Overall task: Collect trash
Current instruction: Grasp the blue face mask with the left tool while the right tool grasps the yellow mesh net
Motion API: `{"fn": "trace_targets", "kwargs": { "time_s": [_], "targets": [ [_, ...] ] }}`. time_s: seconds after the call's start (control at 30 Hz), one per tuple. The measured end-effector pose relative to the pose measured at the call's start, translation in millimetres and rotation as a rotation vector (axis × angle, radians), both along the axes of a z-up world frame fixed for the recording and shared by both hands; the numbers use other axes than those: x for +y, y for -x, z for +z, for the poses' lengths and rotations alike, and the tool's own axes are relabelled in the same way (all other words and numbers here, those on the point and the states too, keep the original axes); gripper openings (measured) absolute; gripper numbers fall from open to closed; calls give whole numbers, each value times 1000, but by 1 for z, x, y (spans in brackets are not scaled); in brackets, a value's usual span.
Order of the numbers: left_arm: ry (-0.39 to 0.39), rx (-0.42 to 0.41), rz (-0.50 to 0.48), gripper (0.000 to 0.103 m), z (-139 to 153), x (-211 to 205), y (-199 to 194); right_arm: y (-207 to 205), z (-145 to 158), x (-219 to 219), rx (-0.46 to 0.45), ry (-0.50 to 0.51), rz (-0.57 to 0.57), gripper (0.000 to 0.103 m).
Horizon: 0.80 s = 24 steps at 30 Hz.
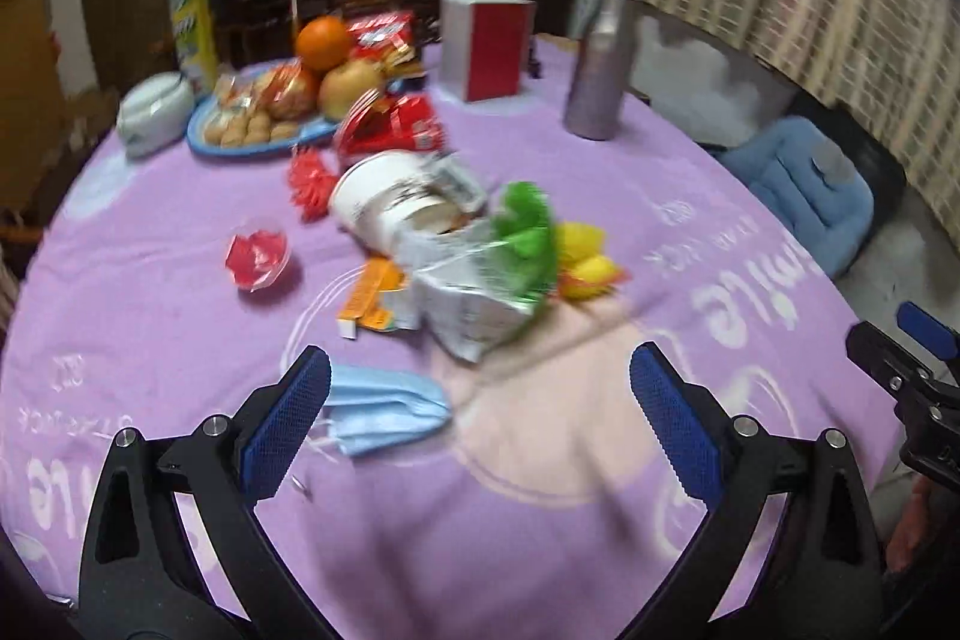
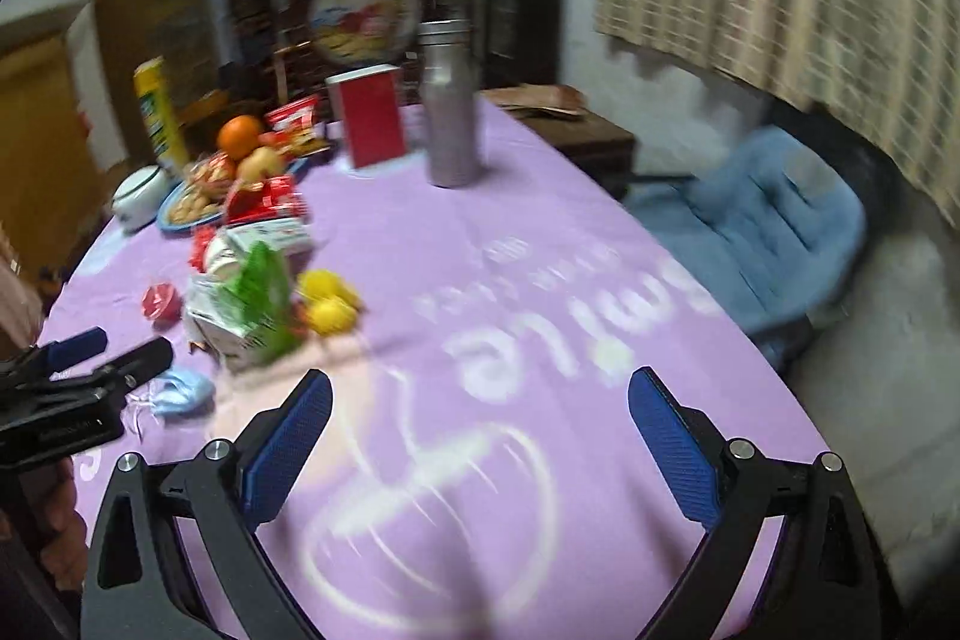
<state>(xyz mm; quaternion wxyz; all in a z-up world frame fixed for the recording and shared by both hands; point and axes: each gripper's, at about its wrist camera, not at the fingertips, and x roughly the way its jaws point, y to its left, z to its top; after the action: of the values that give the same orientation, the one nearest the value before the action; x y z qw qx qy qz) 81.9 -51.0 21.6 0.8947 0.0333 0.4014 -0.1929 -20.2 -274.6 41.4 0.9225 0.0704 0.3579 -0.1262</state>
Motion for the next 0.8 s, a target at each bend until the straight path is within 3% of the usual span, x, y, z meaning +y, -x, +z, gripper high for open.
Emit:
{"fn": "trace_targets", "kwargs": {
  "time_s": [0.07,0.13,0.23,0.37,0.47,0.6,0.8],
  "targets": [
    [33,79,39,96,-5,17,-13,-25,-5,14,19,0,53,97],
    [101,87,37,96,0,34,-20,-51,-17,25,59,-9,100,97],
    [52,71,178,96,-1,55,-30,-83,-35,37,119,22,143,97],
    [103,223,351,96,-21,92,-51,-108,-52,41,156,11,150,96],
    [136,310,423,96,-36,107,-58,-119,-60,42,166,21,155,96],
    [146,373,417,96,-48,107,-63,-135,-69,45,190,31,172,91],
    [120,366,387,96,-48,96,-59,-165,-86,56,238,47,207,74]
  ]
}}
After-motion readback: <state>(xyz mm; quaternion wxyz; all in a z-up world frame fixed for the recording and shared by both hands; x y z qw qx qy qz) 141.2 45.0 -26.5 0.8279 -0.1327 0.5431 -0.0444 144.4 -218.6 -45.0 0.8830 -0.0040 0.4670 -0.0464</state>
